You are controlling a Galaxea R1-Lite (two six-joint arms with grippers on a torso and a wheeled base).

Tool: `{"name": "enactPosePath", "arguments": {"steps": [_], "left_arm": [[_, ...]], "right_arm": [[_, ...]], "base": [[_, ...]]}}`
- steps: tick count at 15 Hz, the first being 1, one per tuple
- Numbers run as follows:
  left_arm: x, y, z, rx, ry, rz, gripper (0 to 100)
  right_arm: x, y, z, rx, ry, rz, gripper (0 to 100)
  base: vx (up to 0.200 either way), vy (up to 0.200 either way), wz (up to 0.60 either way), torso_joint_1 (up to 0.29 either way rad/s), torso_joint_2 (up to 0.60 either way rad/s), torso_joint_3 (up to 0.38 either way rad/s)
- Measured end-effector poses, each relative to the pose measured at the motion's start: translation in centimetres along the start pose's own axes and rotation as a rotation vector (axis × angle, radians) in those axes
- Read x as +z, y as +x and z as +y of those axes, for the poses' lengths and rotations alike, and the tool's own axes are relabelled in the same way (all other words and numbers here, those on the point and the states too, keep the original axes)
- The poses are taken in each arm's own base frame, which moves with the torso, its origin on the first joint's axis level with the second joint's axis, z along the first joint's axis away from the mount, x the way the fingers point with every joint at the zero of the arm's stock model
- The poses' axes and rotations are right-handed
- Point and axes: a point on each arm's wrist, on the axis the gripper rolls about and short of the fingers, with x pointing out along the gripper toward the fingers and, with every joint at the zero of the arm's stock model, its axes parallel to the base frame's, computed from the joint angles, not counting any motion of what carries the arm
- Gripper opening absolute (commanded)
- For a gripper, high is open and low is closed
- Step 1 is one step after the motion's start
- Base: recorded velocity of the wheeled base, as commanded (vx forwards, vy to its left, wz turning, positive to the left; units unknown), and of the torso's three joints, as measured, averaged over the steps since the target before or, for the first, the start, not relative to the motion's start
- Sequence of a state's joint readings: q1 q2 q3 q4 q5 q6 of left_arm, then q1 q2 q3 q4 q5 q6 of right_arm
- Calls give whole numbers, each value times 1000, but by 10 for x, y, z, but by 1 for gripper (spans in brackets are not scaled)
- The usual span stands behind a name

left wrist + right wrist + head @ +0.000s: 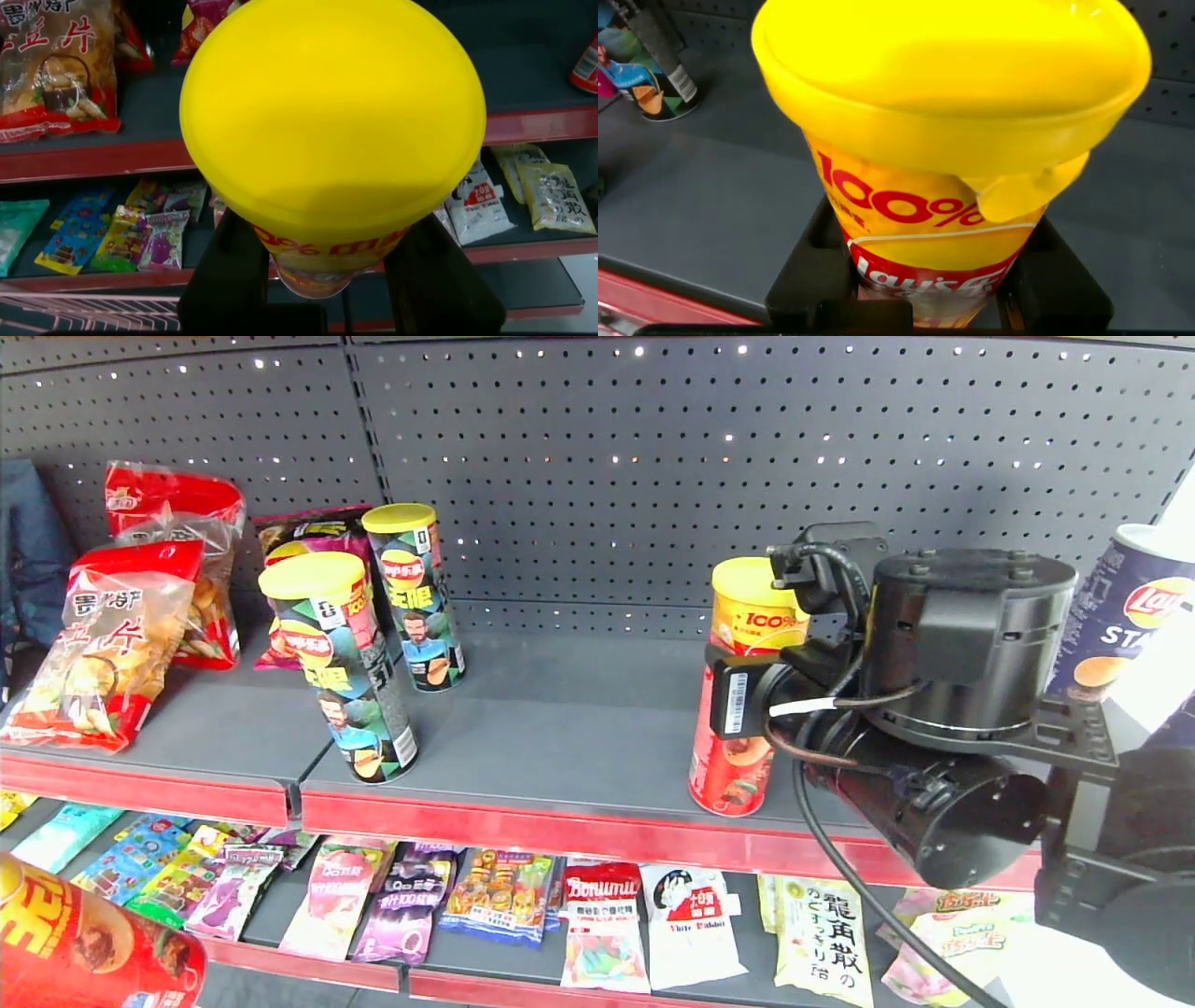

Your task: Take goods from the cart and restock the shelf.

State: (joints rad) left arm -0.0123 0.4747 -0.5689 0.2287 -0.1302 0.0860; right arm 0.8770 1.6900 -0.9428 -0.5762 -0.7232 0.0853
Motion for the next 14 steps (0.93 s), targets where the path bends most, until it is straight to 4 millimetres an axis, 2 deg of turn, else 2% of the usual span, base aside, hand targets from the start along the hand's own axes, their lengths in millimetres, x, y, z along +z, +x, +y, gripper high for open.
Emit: {"name": "enactPosePath", "arguments": {"steps": [9, 14], "left_arm": [[-4, 0, 0, 0, -1, 8, 0], [-5, 0, 0, -1, -1, 8, 0]], "right_arm": [[-7, -1, 7, -109, -21, 3, 0], [-7, -7, 15, -102, -29, 0, 0]], "base": [[0, 0, 0, 0, 0, 0], [0, 0, 0, 0, 0, 0]]}}
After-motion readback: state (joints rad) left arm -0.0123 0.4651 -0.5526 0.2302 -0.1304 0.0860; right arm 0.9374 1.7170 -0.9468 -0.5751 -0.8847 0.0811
